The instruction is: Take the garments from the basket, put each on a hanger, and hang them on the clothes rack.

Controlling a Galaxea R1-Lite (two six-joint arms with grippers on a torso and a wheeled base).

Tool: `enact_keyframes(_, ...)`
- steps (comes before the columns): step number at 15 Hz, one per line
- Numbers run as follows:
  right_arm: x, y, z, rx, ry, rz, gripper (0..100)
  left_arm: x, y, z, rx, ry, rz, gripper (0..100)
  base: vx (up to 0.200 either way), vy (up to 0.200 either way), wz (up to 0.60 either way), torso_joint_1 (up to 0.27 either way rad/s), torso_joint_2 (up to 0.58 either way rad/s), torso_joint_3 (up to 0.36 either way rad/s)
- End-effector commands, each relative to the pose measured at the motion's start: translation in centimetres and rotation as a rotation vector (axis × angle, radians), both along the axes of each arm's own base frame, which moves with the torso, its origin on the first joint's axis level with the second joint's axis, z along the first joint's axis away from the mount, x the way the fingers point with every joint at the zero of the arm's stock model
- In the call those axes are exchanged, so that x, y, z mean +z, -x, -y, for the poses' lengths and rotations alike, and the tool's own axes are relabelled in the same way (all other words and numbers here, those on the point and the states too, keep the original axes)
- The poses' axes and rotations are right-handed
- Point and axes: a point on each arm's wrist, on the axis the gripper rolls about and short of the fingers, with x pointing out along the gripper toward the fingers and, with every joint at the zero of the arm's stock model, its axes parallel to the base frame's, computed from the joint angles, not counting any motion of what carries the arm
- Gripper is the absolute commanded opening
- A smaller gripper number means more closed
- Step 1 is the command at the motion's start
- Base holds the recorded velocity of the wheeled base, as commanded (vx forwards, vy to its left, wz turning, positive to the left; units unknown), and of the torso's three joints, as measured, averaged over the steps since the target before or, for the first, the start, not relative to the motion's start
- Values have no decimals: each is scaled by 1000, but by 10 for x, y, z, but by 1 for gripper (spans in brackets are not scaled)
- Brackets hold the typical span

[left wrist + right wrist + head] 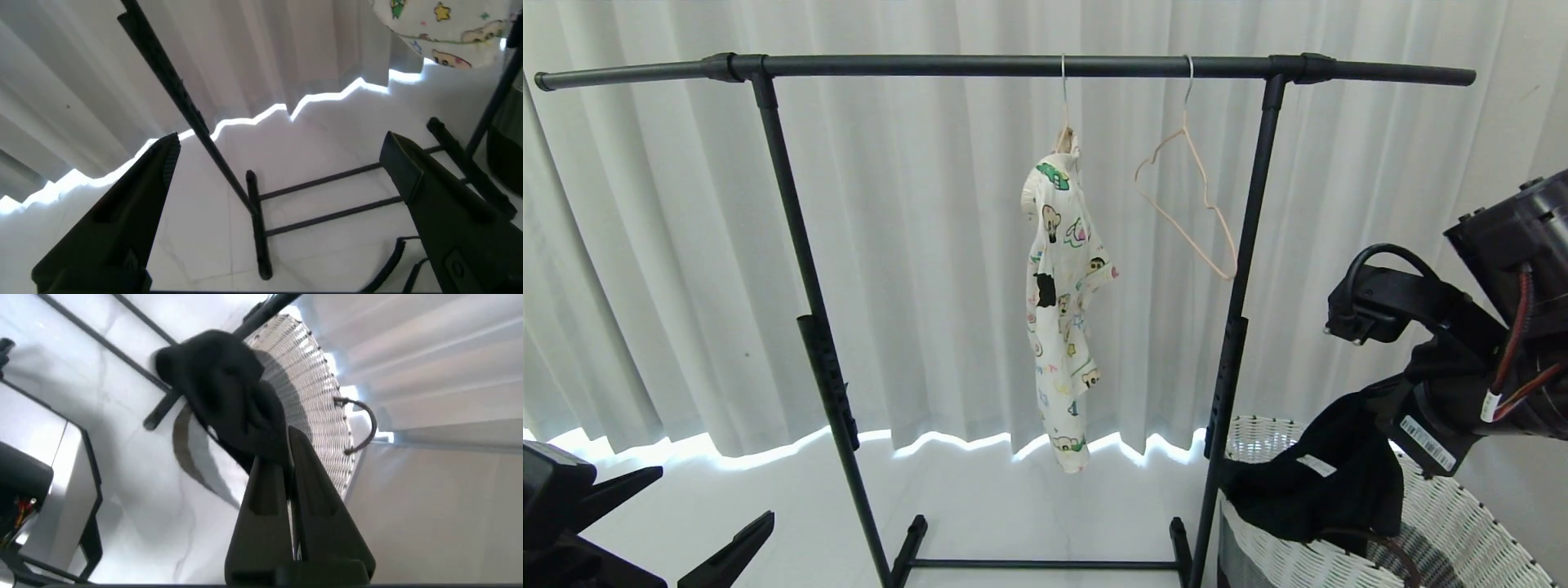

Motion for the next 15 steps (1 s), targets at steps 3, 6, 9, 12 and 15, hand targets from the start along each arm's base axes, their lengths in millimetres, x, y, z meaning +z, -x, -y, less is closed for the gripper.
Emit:
enact_keyframes(3,6,1,-3,13,-13,17,0,1,-1,0,0,0,0,100,-200,0,0,2,1,2)
enact_keyframes(6,7,2,-8,24,-29,13,0,7,-3,4,-43,14,16,100,-67,0,0,-1,2,-1)
enact_keyframes(9,14,-1,-23,61,-124,-8,0,29,-14,27,-220,183,3,100,0,0,0,0,0,0)
enact_keyframes(12,20,-7,-37,142,-191,-36,0,53,-41,57,-331,273,-44,100,0,0,0,0,0,0)
enact_keyframes(15,17,-15,-56,227,-249,-61,0,52,-62,80,-384,278,-124,100,0,0,0,0,0,0)
